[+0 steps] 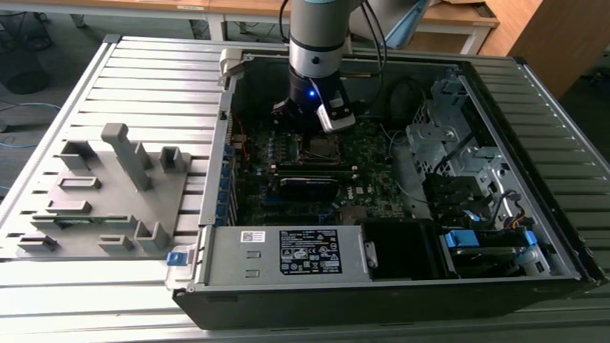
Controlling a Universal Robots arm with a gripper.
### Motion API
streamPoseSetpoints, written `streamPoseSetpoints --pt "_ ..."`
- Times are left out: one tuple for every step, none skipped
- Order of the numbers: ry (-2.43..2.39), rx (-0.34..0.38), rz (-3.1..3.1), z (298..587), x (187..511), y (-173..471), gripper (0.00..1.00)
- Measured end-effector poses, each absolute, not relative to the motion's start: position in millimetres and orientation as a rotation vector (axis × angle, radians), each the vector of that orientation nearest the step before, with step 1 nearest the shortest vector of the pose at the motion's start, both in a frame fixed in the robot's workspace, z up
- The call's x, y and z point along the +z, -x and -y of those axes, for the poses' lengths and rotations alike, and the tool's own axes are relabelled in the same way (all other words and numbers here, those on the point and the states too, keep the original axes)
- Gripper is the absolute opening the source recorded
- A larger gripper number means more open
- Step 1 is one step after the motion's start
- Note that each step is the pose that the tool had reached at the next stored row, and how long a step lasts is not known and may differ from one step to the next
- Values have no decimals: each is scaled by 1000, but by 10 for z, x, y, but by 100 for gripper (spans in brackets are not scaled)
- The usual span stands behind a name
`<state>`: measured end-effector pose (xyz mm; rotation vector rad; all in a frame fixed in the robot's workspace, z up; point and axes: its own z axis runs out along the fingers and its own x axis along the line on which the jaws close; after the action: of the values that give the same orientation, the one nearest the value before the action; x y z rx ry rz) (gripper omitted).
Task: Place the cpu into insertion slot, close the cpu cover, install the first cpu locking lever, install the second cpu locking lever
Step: 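Close the cpu cover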
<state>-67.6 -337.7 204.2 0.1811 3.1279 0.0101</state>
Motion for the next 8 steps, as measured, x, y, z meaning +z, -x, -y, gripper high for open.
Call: streamPoseSetpoints --pt "-181 10 -3128 3377 2041 678 11" --pt "-181 10 -3128 3377 2039 683 11" --pt "-181 10 -3127 3376 2038 686 11" --pt "-181 10 -3127 3376 2038 687 11" --pt "-181 10 -3127 3376 2038 688 11" --pt "-181 11 -3127 3376 2034 692 11" --pt "-181 11 -3126 3375 2026 697 11" --pt "-181 11 -3126 3375 2020 700 11"
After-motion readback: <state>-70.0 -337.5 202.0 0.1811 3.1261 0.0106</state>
